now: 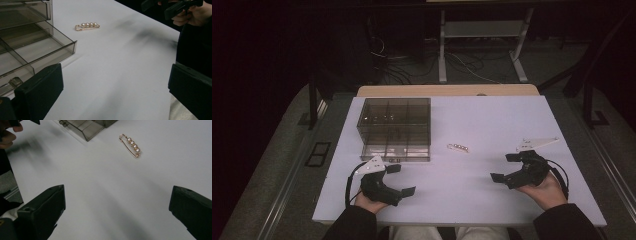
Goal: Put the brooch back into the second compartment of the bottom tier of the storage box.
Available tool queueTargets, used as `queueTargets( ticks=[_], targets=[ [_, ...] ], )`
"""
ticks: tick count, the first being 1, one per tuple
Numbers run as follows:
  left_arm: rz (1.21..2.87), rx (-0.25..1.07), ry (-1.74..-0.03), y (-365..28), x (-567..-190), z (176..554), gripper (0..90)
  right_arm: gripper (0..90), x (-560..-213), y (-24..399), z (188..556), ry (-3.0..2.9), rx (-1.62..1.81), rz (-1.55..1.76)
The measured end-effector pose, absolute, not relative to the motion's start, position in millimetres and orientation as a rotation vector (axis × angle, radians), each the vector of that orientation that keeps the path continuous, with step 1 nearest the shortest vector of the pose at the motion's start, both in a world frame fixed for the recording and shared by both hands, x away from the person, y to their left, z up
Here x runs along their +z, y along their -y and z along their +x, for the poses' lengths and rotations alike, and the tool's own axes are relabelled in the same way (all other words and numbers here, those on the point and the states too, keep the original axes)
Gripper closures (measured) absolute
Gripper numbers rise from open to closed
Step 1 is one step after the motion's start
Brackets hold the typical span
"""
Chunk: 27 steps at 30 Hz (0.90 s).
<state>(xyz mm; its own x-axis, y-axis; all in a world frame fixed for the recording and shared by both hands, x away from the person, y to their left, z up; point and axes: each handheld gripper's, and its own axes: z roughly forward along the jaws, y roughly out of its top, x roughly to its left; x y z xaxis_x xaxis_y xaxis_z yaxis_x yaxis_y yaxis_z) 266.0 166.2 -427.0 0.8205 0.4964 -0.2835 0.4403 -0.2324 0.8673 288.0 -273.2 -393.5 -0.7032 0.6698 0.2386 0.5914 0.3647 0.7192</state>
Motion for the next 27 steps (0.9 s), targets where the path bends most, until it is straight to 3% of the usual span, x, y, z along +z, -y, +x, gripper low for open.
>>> queueTargets(
  ticks=[27],
  targets=[
    [1.865, 0.059, -0.711, -166, -427, 266, 0.0, 0.3, -372, 247, 323, -2.605, 1.195, 1.06]
  ],
)
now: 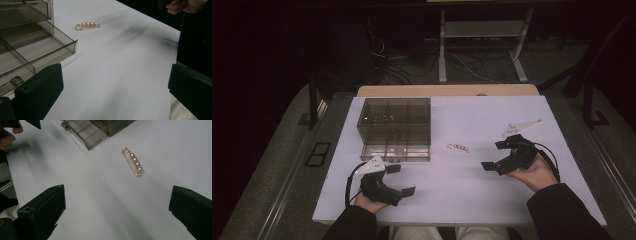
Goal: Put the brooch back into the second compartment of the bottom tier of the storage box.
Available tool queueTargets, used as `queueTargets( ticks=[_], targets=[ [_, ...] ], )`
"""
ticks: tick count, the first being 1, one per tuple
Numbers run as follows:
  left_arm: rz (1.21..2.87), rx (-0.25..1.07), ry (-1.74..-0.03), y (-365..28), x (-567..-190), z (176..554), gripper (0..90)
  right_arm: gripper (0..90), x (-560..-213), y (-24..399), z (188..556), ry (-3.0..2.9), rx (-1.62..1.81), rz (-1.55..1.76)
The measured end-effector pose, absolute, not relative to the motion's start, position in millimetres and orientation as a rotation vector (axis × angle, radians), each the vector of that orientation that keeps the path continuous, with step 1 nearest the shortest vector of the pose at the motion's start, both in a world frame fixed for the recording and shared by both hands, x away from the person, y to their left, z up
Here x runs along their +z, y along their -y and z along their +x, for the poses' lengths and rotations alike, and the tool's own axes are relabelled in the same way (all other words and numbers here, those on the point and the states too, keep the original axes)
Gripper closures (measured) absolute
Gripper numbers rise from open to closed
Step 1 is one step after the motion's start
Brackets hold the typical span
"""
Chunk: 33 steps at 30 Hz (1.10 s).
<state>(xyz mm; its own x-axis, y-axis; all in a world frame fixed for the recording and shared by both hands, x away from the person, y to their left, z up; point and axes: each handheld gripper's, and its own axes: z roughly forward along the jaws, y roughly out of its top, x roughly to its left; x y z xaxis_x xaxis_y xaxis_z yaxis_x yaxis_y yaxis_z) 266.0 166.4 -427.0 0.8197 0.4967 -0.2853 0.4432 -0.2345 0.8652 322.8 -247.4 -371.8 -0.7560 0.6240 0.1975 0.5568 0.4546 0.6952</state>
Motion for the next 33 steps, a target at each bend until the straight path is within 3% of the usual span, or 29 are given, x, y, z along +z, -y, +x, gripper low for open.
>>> queueTargets(
  ticks=[15, 33],
  targets=[
    [1.869, 0.06, -0.707, -166, -427, 266, 0.0, 0.3, -363, 233, 350, -2.643, 1.182, 1.02],
    [1.867, 0.057, -0.709, -165, -427, 266, 0.0, 0.3, -380, 227, 379, -2.683, 1.188, 1.025]
  ],
)
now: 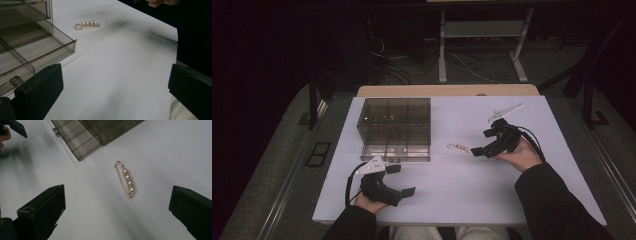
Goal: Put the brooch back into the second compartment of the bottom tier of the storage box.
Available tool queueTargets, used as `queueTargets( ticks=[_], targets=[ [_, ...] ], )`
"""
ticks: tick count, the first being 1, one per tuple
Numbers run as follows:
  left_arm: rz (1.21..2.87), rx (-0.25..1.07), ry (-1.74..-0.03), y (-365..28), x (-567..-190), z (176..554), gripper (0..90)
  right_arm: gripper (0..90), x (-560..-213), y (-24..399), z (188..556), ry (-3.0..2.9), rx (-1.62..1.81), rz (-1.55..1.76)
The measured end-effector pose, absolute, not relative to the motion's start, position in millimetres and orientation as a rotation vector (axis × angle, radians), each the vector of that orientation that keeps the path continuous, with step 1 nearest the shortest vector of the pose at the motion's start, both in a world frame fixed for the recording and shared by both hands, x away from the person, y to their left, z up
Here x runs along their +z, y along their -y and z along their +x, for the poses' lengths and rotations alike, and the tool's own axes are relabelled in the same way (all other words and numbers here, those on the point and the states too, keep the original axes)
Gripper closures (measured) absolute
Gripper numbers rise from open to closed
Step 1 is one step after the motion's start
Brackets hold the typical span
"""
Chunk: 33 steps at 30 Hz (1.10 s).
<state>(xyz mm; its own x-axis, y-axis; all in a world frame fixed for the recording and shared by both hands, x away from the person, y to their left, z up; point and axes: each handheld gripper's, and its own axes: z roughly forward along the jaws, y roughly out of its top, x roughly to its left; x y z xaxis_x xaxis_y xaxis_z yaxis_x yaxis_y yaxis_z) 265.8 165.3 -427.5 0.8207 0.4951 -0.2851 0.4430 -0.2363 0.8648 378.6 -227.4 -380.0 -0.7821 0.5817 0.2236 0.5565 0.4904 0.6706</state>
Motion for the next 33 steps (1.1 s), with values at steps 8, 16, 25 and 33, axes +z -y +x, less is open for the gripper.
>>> queueTargets(
  ticks=[8, 16, 25, 33],
  targets=[
    [1.865, 0.054, -0.71, -165, -428, 266, 0.0, 0.3, -387, 223, 387, -2.712, 1.178, 1.012],
    [1.865, 0.052, -0.707, -165, -428, 266, 0.0, 0.3, -393, 212, 396, -2.752, 1.15, 0.976],
    [1.865, 0.05, -0.703, -165, -427, 266, 0.0, 0.3, -404, 201, 404, -2.785, 1.117, 0.968],
    [1.867, 0.049, -0.702, -165, -427, 265, 0.0, 0.3, -418, 197, 411, -2.81, 1.077, 0.979]
  ],
)
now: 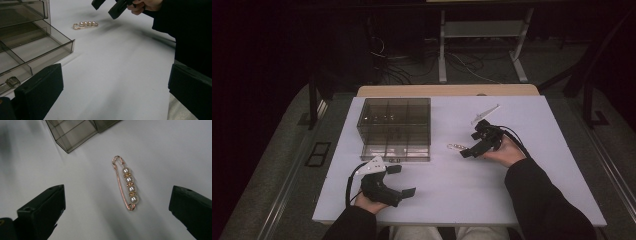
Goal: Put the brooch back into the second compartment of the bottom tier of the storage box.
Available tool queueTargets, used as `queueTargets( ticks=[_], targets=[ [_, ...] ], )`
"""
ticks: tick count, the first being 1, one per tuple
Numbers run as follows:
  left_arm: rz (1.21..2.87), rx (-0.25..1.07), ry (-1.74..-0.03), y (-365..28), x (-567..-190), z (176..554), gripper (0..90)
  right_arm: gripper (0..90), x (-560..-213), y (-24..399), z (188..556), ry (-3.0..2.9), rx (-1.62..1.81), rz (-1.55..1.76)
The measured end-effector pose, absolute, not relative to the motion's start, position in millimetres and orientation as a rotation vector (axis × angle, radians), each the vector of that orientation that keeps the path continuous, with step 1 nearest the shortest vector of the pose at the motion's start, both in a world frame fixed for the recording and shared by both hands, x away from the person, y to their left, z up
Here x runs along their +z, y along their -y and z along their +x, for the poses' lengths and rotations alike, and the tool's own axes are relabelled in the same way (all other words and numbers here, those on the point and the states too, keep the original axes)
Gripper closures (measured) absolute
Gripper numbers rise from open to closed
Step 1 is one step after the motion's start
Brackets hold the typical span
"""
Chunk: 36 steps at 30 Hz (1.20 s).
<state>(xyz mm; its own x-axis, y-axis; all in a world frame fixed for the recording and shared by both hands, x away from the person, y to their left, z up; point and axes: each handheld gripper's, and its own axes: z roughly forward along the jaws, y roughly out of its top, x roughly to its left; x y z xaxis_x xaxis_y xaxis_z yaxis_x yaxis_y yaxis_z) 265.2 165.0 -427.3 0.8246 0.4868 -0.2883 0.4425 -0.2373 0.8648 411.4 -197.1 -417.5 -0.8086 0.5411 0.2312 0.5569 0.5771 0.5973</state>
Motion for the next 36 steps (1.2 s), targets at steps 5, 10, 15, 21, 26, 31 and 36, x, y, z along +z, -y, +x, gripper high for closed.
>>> queueTargets(
  ticks=[5, 10, 15, 21, 26, 31, 36],
  targets=[
    [1.868, 0.047, -0.701, -165, -427, 265, 0.0, 0.3, -425, 196, 416, 2.769, -1.04, -0.969],
    [1.869, 0.047, -0.701, -165, -428, 265, 0.0, 0.3, -431, 196, 420, 2.772, -1.025, -0.966],
    [1.869, 0.046, -0.701, -165, -428, 265, 0.0, 0.4, -436, 194, 423, 2.775, -1.002, -0.958],
    [1.868, 0.043, -0.702, -165, -428, 265, 0.0, 14.4, -434, 189, 428, 2.795, -0.969, -0.915],
    [1.867, 0.043, -0.701, -165, -428, 265, 0.0, 20.9, -431, 184, 432, 2.828, -0.943, -0.886],
    [1.866, 0.041, -0.701, -165, -428, 265, 0.0, 25.6, -430, 177, 434, 2.858, -0.918, -0.853],
    [1.867, 0.041, -0.699, -165, -427, 265, 0.0, 32.9, -430, 172, 435, 2.885, -0.899, -0.824]
  ],
)
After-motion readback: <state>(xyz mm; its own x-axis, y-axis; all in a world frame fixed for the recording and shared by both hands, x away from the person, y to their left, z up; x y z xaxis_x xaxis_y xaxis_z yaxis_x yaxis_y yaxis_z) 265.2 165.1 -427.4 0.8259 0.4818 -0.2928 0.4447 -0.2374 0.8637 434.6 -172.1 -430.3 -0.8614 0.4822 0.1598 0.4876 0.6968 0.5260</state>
